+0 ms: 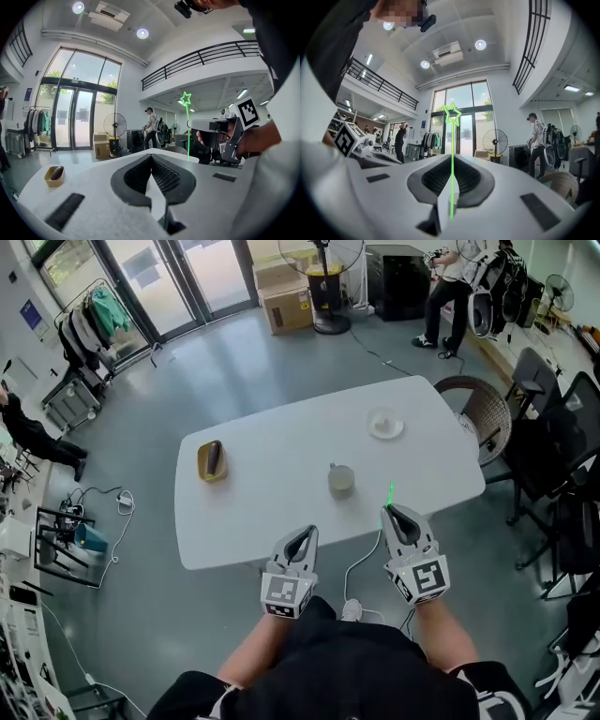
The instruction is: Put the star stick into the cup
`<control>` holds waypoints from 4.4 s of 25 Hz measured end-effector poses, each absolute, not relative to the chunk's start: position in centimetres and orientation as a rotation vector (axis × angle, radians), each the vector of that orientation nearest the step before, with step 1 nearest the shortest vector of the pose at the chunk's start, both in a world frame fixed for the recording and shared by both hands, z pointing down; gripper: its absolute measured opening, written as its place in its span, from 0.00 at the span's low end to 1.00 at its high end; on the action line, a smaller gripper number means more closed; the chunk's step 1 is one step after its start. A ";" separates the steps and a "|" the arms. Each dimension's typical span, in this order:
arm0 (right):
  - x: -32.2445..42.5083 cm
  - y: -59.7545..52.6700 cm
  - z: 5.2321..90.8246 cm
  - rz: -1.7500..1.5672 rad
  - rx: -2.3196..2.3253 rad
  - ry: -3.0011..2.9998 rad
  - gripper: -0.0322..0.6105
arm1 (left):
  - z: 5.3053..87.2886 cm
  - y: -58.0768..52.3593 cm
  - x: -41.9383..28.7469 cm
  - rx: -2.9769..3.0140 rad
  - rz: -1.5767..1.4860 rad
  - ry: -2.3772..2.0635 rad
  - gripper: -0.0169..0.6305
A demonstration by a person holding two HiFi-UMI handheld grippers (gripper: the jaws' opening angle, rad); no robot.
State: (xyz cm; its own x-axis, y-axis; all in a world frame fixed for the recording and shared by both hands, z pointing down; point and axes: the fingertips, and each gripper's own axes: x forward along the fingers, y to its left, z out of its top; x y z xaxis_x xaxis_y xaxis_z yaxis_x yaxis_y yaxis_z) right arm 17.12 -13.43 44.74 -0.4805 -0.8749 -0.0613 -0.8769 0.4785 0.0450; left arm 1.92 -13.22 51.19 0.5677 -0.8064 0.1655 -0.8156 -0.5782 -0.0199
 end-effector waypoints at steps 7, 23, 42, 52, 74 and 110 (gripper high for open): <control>15.9 -18.6 45.0 0.117 -1.549 2.707 0.08 | 50.9 -18.2 1.2 2.717 0.242 -1.448 0.04; 10.6 -30.3 49.1 -0.036 -1.538 2.758 0.09 | 52.8 -27.7 -4.0 2.696 0.257 -1.448 0.04; 8.5 -33.8 56.4 -0.195 -1.670 2.914 0.08 | 54.3 -30.3 -6.5 2.678 0.266 -1.409 0.04; 8.5 -34.4 60.6 -0.306 -1.750 3.021 0.09 | 54.1 -31.0 -6.9 2.683 0.260 -1.409 0.04; 7.1 -35.9 64.8 -0.466 -1.792 3.172 0.09 | 54.3 -32.7 -8.2 2.684 0.262 -1.403 0.04; 6.4 -35.2 60.7 -0.335 -1.720 3.132 0.11 | 54.2 -32.5 -8.2 2.659 0.263 -1.437 0.04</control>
State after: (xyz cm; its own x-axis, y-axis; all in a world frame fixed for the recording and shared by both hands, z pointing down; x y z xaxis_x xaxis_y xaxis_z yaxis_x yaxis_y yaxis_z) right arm 6.38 -35.25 60.68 -0.4651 -0.7549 0.4624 -0.8356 0.5468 0.0523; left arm -8.22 -32.53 54.23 0.5377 -0.8185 0.2023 -0.8371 -0.5469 0.0122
